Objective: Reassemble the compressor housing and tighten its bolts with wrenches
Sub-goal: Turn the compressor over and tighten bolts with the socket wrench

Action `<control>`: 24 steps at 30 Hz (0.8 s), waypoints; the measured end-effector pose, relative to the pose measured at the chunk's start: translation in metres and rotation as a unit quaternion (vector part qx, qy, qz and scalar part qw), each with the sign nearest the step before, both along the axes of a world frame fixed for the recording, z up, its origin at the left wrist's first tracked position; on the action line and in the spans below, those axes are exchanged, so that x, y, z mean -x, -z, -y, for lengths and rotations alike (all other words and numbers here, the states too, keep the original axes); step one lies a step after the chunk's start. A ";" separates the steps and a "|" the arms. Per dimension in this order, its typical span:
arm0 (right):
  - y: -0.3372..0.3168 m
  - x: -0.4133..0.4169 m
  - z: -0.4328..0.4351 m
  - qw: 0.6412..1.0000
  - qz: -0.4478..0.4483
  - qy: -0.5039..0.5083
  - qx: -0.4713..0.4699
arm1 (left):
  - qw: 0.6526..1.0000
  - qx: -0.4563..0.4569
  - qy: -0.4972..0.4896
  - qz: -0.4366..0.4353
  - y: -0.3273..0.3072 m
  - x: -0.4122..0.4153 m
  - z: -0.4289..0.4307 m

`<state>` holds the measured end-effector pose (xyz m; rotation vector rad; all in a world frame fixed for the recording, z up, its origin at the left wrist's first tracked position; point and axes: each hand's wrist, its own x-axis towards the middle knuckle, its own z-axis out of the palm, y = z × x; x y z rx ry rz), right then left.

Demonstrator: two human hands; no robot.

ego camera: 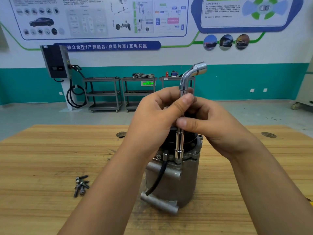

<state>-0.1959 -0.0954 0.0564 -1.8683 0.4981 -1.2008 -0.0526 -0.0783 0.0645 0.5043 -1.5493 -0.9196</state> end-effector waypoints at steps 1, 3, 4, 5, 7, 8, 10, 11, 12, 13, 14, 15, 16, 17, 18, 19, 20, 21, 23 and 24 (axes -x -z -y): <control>0.000 0.000 -0.001 1.000 -0.004 -0.009 -0.001 | 1.000 0.000 0.003 0.003 0.000 0.000 0.000; 0.000 0.001 -0.002 1.000 -0.016 -0.018 -0.001 | 1.000 -0.001 0.012 0.007 -0.001 0.000 0.000; 0.000 0.002 -0.002 1.000 -0.024 -0.019 0.002 | 1.000 -0.002 0.018 0.006 -0.001 0.000 0.000; 0.000 0.003 -0.002 0.999 -0.032 -0.019 0.003 | 1.000 -0.005 0.028 0.001 -0.001 0.000 -0.001; 0.000 0.006 -0.002 0.999 -0.037 -0.028 -0.002 | 0.999 -0.014 0.048 -0.013 -0.002 0.001 -0.003; 0.000 0.007 -0.001 0.999 -0.037 -0.033 -0.005 | 0.998 -0.016 0.052 -0.015 -0.003 0.001 -0.003; 0.000 0.009 0.000 0.999 -0.037 -0.039 -0.008 | 0.998 -0.019 0.053 -0.013 -0.003 0.001 -0.005; 0.000 0.009 0.001 0.999 -0.036 -0.040 -0.009 | 0.998 -0.023 0.053 -0.011 -0.004 0.001 -0.005; 0.000 0.009 0.001 0.999 -0.034 -0.041 -0.010 | 0.998 -0.029 0.053 -0.009 -0.004 0.001 -0.006; 0.000 0.008 0.001 0.999 -0.030 -0.044 -0.012 | 0.998 -0.035 0.052 -0.005 -0.005 0.000 -0.006; 0.000 0.007 0.002 0.998 -0.024 -0.048 -0.014 | 0.998 -0.037 0.046 0.002 -0.005 -0.001 -0.006; 0.000 0.007 0.002 0.998 -0.017 -0.053 -0.018 | 0.999 -0.036 0.036 0.009 -0.004 -0.001 -0.005; 0.000 0.006 0.002 0.998 -0.010 -0.056 -0.022 | 0.999 -0.034 0.025 0.016 -0.004 -0.001 -0.005; 0.000 0.006 0.002 0.998 -0.005 -0.058 -0.024 | 0.999 -0.035 0.017 0.017 -0.003 0.000 -0.005; 0.001 0.006 0.003 0.998 -0.001 -0.057 -0.023 | 0.999 -0.036 0.010 0.015 -0.003 0.000 -0.005; 0.001 0.006 0.004 0.998 0.001 -0.055 -0.022 | 0.999 -0.036 0.005 0.012 -0.003 0.001 -0.005; 0.001 0.006 0.004 0.998 0.002 -0.053 -0.021 | 0.999 -0.034 0.002 0.009 -0.003 0.001 -0.006; 0.001 0.006 0.004 0.998 0.003 -0.051 -0.022 | 0.999 -0.031 0.001 0.006 -0.003 0.001 -0.006; 0.001 0.006 0.004 0.999 0.001 -0.049 -0.021 | 1.000 -0.031 -0.004 0.002 -0.004 0.001 -0.007; 0.001 0.005 0.004 0.999 -0.001 -0.047 -0.018 | 0.999 -0.033 -0.010 -0.001 -0.004 0.001 -0.006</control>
